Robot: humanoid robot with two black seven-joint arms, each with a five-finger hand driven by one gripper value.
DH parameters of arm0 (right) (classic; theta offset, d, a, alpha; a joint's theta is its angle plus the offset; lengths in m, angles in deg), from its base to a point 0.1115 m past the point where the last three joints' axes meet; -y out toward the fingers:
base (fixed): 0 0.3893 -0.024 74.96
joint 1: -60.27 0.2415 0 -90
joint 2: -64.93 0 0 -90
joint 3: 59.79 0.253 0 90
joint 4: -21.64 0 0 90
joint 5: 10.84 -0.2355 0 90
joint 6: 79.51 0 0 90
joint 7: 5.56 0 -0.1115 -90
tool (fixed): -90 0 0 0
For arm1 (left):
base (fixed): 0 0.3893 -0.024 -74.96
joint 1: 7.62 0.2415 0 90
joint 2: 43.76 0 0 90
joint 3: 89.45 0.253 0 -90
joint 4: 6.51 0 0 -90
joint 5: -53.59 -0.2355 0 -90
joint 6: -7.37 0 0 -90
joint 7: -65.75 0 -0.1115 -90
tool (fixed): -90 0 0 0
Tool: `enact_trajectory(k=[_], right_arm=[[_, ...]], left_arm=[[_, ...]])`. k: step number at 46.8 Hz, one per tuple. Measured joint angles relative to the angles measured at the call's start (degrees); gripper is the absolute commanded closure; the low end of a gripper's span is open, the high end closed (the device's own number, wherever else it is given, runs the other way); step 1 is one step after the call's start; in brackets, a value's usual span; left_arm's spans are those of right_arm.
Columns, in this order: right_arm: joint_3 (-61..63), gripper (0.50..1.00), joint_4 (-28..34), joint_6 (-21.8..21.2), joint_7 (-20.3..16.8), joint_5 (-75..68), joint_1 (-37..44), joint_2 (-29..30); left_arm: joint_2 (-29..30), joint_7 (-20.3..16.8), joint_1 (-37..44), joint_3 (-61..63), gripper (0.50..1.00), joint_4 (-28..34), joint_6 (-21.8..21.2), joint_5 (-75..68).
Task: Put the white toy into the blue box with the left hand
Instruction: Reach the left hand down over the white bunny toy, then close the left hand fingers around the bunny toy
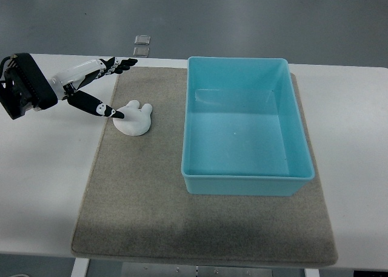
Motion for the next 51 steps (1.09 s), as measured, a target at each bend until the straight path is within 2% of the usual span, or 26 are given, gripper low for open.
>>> enact_trajectory(k=[15, 19, 21, 26, 39, 45, 51], right_arm=[[0.0, 0.564, 0.0, -0.02, 0.0, 0.0, -0.01, 0.0], [0.0, 0.564, 0.0, -0.01, 0.0, 0.0, 0.0, 0.0], [0.0, 0.564, 0.0, -0.01, 0.0, 0.0, 0.0, 0.0], [0.0, 0.564, 0.0, 0.0, 0.0, 0.0, 0.01, 0.0], [0.0, 0.564, 0.0, -0.02, 0.0, 0.0, 0.01, 0.0], [0.0, 0.564, 0.0, -0.03, 0.01, 0.0, 0.0, 0.0], [0.0, 0.564, 0.0, -0.02, 0.01, 0.0, -0.01, 0.0]], left_arm=[[0.68, -0.24, 0.0, -0.04, 0.525, -0.58, -2.86, -20.03], [0.57, -0.25, 0.02, -0.04, 0.531, -0.61, -3.56, -22.08], [0.56, -0.28, 0.05, 0.11, 0.557, -0.6, -3.63, -22.61], [0.47, -0.34, -0.37, 2.42, 0.579, -0.35, -4.18, -23.18], [-0.39, -0.29, -1.05, 4.76, 0.602, 0.37, -5.36, -26.55], [-1.74, -0.18, -1.15, 4.99, 0.641, 1.76, -6.64, -27.58], [-2.25, -0.15, -1.31, 5.12, 0.703, 3.33, -6.91, -27.68]])
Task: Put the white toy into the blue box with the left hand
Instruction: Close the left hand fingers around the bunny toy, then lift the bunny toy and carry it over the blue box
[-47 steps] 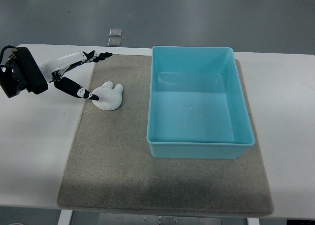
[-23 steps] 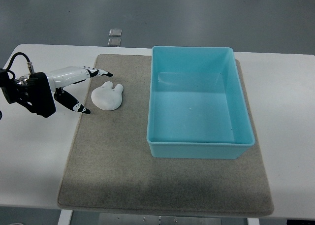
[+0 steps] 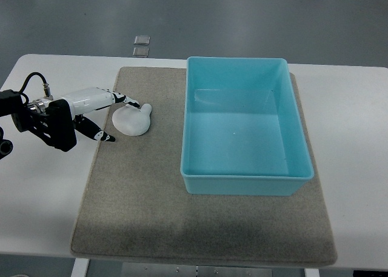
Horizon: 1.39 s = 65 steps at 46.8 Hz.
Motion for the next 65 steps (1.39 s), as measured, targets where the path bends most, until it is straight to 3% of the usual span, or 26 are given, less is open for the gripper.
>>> enact_trajectory(k=[3, 10, 16, 23, 49, 65], right_arm=[[0.0, 0.564, 0.0, 0.0, 0.0, 0.0, 0.0, 0.0], [0.0, 0.564, 0.0, 0.0, 0.0, 0.0, 0.0, 0.0], [0.0, 0.564, 0.0, 0.01, 0.0, 0.0, 0.01, 0.0], [0.0, 0.564, 0.0, 0.01, 0.0, 0.0, 0.03, 0.0], [0.0, 0.564, 0.0, -0.01, 0.0, 0.0, 0.0, 0.0], [0.0, 0.564, 0.0, 0.0, -0.02, 0.0, 0.02, 0.0]], left_arm=[[-0.16, 0.0, -0.04, 0.1, 0.729, 0.24, -0.01, -0.05], [-1.26, -0.01, -0.16, 1.21, 0.84, 1.18, -0.13, -0.61], [-2.71, -0.01, -0.5, 1.94, 0.879, 3.33, -0.26, -0.8], [-3.39, 0.47, -0.66, 2.17, 1.0, 3.71, -1.77, -0.9], [-3.09, 0.78, -2.73, -1.32, 1.0, 4.11, -15.23, 1.19], [-5.82, -0.28, -9.94, -2.45, 1.0, 0.3, -16.23, 2.03]])
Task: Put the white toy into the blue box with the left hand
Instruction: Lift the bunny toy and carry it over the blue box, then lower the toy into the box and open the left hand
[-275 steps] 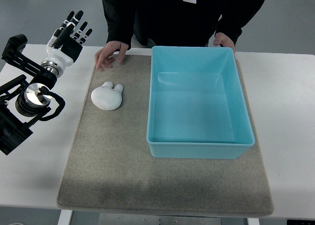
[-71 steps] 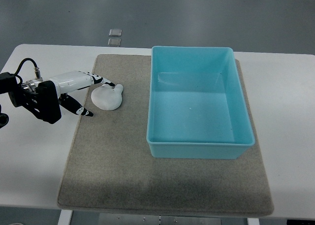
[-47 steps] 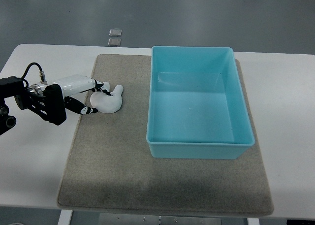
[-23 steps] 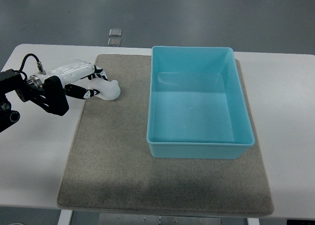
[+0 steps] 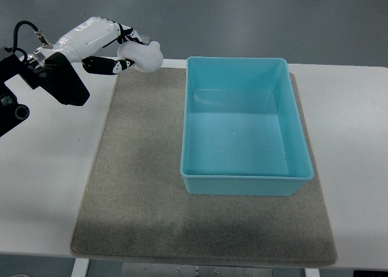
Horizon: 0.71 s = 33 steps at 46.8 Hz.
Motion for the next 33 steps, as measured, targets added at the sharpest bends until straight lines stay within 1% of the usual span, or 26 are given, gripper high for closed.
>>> enact_trajectory(k=[5, 10, 20, 30, 31, 32, 33], right_arm=[[0.0, 0.564, 0.0, 0.0, 0.01, 0.0, 0.0, 0.0], [0.0, 0.564, 0.0, 0.02, 0.0, 0.0, -0.02, 0.0], [0.0, 0.564, 0.0, 0.01, 0.0, 0.0, -0.02, 0.0], [0.0, 0.564, 0.0, 0.03, 0.01, 0.0, 0.01, 0.0], [0.0, 0.564, 0.0, 0.03, 0.01, 0.0, 0.0, 0.0], [0.0, 0.564, 0.0, 0.03, 0.01, 0.0, -0.01, 0.0], [0.0, 0.564, 0.0, 0.03, 0.01, 0.0, -0.01, 0.0]], left_arm=[[-3.89, -0.51, -1.48, 0.24, 1.0, -0.91, 0.68, -0.01], [-7.73, -2.47, -2.41, 2.2, 1.0, -2.78, 1.46, -0.31], [-12.37, -2.85, -4.9, 10.27, 1.0, -3.48, 1.66, -0.59], [-14.51, -2.81, -4.93, 14.92, 0.999, -2.67, 1.8, -0.97], [-14.56, -2.81, -4.93, 15.41, 0.971, -2.41, 1.81, -0.98], [-14.6, -2.8, -4.93, 15.8, 0.933, -2.18, 1.81, -0.98], [-14.64, -2.8, -4.93, 16.12, 0.869, -1.99, 1.82, -0.98]])
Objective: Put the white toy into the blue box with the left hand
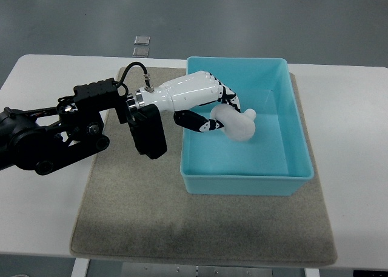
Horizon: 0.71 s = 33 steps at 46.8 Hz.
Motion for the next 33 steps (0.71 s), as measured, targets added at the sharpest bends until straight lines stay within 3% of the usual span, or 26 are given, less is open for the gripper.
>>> enact_trajectory(k=[3, 8, 12, 33], right_arm=[[0.0, 0.564, 0.0, 0.0, 0.0, 0.0, 0.01, 0.0], [0.0, 0.564, 0.0, 0.0, 0.0, 0.0, 0.0, 0.0], [0.0, 0.564, 0.0, -0.01, 0.0, 0.0, 0.01, 0.0], [0.0, 0.564, 0.0, -0.01, 0.0, -0.01, -0.01, 0.0]], left_arm=[[-0.02, 0.0, 0.2, 0.45, 0.665, 0.3, 0.01, 0.0], [-0.03, 0.0, 0.34, 0.33, 0.536, 0.42, -0.22, 0.71], [-0.03, 0.0, 0.46, 0.06, 0.508, 0.42, -0.49, 0.92], [0.08, -0.11, 1.5, -2.12, 0.508, 0.86, -1.24, 6.67]])
